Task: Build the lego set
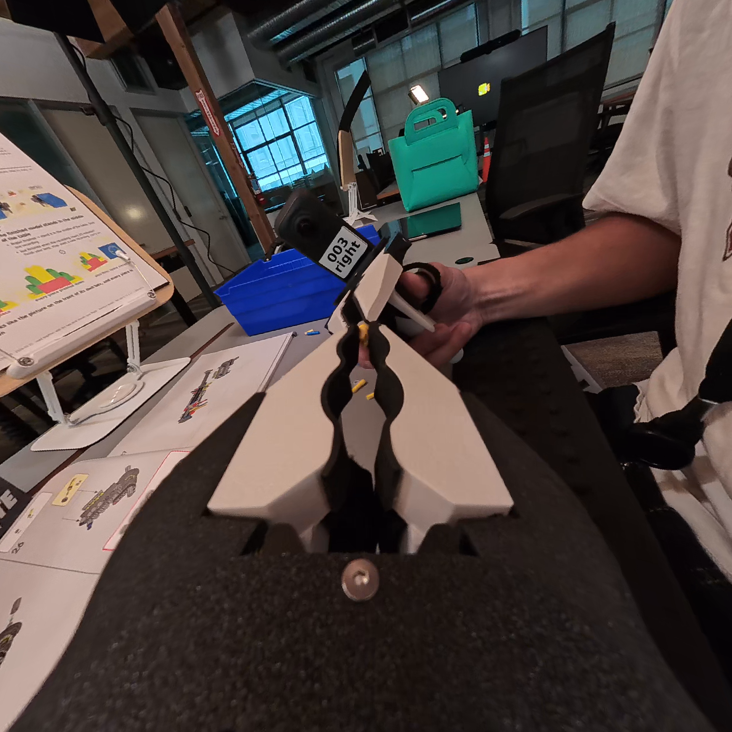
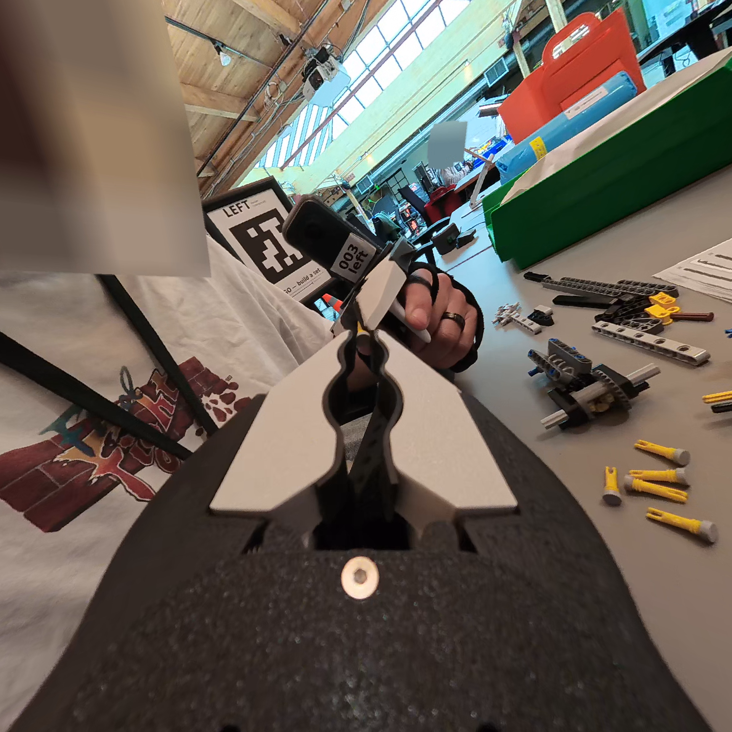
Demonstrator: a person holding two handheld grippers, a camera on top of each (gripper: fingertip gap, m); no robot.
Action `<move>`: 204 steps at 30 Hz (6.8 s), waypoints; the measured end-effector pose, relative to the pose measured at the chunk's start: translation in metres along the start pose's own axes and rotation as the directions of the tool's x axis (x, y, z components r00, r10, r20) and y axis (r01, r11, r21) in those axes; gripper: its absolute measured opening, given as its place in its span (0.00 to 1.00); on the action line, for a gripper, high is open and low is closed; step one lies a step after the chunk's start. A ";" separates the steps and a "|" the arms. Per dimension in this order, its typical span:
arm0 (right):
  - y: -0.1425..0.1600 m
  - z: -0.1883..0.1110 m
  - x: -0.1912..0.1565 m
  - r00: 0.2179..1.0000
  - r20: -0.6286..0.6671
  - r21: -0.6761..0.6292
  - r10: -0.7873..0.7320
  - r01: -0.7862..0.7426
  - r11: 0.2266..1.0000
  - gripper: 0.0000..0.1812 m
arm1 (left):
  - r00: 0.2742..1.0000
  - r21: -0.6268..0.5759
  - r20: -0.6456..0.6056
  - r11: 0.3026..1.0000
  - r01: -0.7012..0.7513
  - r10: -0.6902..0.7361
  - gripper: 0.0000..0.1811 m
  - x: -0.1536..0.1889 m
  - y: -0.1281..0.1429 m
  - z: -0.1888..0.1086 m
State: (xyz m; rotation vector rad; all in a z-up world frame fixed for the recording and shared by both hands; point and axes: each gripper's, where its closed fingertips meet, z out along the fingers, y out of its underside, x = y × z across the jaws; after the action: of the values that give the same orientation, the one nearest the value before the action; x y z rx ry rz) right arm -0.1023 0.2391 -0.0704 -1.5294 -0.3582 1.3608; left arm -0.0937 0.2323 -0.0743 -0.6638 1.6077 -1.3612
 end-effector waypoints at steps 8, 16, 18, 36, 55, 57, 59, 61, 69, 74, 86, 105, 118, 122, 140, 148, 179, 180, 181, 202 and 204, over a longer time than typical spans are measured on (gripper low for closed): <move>0.009 -0.009 0.014 0.997 -0.067 -0.059 0.026 -0.030 0.998 0.03 | 1.000 -0.098 0.000 0.995 -0.015 0.015 0.02 -0.001 0.018 0.005; 0.052 -0.067 0.108 0.746 -0.505 -0.581 -0.434 0.077 0.810 0.04 | 0.984 -0.307 0.169 0.945 0.114 -0.064 0.07 -0.035 0.062 -0.003; 0.063 -0.070 0.118 0.710 -0.500 -0.658 -0.495 0.061 0.751 0.04 | 0.972 -0.341 0.219 0.927 0.159 -0.086 0.07 -0.044 0.072 -0.005; 0.068 -0.163 0.075 0.536 -0.728 -0.556 -0.428 -0.097 0.825 0.10 | 0.972 -0.362 0.152 0.906 0.221 -0.176 0.11 -0.029 0.080 0.002; 0.067 -0.087 0.077 0.683 -0.535 -0.605 -0.497 0.102 0.790 0.02 | 0.994 -0.349 0.007 0.931 0.104 -0.108 0.12 0.001 0.068 0.009; 0.059 -0.052 0.055 0.868 -0.421 -0.451 -0.265 0.054 0.891 0.02 | 1.000 -0.354 -0.003 0.935 -0.015 0.015 0.12 0.004 0.068 0.010; 0.052 -0.032 0.045 0.940 -0.317 -0.377 -0.127 -0.002 0.926 0.02 | 0.980 -0.329 -0.004 0.925 -0.188 0.198 0.12 0.007 0.062 0.011; 0.054 -0.023 0.040 0.969 -0.239 -0.377 -0.062 -0.034 0.926 0.02 | 0.944 -0.292 -0.012 0.902 -0.319 0.330 0.11 0.013 0.057 0.011; 0.056 -0.022 0.028 0.990 -0.140 -0.395 -0.003 -0.053 0.917 0.02 | 0.944 -0.291 -0.073 0.898 -0.330 0.323 0.10 0.024 0.061 0.011; 0.058 -0.021 0.028 0.990 -0.143 -0.415 -0.019 -0.043 0.909 0.02 | 0.932 -0.295 -0.070 0.885 -0.360 0.356 0.05 0.024 0.062 0.011; 0.020 -0.030 0.036 0.959 -0.263 -0.197 -0.110 0.058 0.979 0.06 | 0.962 -0.319 0.057 0.918 -0.235 0.266 0.02 -0.006 0.056 0.007; 0.024 -0.017 0.023 0.987 -0.160 -0.184 -0.013 -0.017 0.983 0.02 | 0.962 -0.220 0.061 0.943 -0.249 0.268 0.02 0.001 0.036 0.006; 0.024 -0.012 0.016 0.993 -0.094 -0.165 0.068 -0.083 0.983 0.03 | 0.955 -0.189 0.059 0.942 -0.276 0.292 0.02 0.004 0.030 0.006; 0.025 -0.011 0.013 0.994 -0.071 -0.170 0.085 -0.096 0.981 0.02 | 0.955 -0.172 0.054 0.945 -0.278 0.291 0.02 0.008 0.027 0.006; 0.022 -0.014 0.013 0.993 -0.056 -0.160 0.104 -0.112 0.981 0.03 | 0.954 -0.169 0.047 0.944 -0.284 0.295 0.02 0.009 0.026 0.006; 0.023 -0.014 0.010 0.994 -0.047 -0.168 0.102 -0.108 0.980 0.02 | 0.957 -0.156 0.040 0.948 -0.278 0.287 0.02 0.012 0.024 0.006; 0.072 -0.160 0.084 0.568 -0.635 -0.682 -0.524 -0.093 0.725 0.00 | 0.971 -0.391 0.060 0.901 -0.190 0.231 0.02 -0.005 0.069 0.008; 0.072 -0.160 0.085 0.560 -0.635 -0.686 -0.532 -0.092 0.722 0.00 | 0.971 -0.390 0.061 0.901 -0.189 0.230 0.02 -0.005 0.069 0.008; 0.071 -0.161 0.085 0.558 -0.638 -0.684 -0.531 -0.093 0.724 0.00 | 0.971 -0.389 0.060 0.902 -0.189 0.230 0.02 -0.005 0.069 0.008; 0.076 -0.151 0.103 0.591 -0.652 -0.648 -0.475 -0.110 0.753 0.05 | 0.968 -0.414 0.028 0.884 -0.217 0.250 0.02 0.000 0.076 0.008; 0.076 -0.149 0.103 0.589 -0.633 -0.670 -0.503 -0.091 0.737 0.04 | 0.968 -0.413 0.029 0.885 -0.215 0.249 0.02 0.000 0.075 0.008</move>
State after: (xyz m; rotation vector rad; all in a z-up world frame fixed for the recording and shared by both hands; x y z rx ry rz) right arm 0.0300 0.2131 -0.2126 -2.4054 -0.4510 0.1944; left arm -0.0754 0.2471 -0.1464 -0.7307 1.8578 -0.8180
